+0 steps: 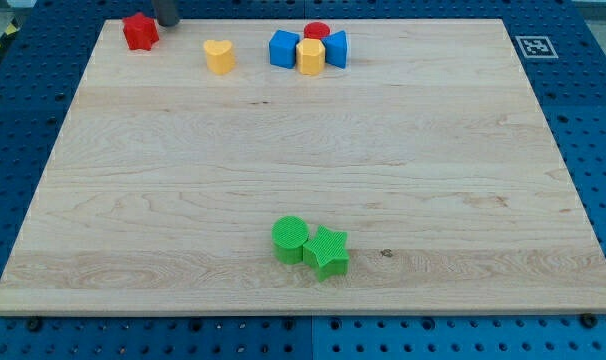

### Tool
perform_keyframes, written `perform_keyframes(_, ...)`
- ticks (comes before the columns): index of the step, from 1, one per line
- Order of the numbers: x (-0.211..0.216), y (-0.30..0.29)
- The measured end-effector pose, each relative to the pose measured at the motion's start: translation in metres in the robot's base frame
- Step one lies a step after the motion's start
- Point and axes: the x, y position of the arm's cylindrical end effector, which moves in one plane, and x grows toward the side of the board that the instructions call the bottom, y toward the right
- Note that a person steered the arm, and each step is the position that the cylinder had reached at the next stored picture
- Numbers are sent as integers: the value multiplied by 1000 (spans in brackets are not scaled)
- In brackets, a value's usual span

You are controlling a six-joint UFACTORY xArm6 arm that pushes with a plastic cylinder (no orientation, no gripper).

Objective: Point your arm towards red circle

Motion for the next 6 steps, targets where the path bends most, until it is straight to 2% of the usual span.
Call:
perform_keyframes(4, 0, 39)
perform_keyframes(6, 2, 196)
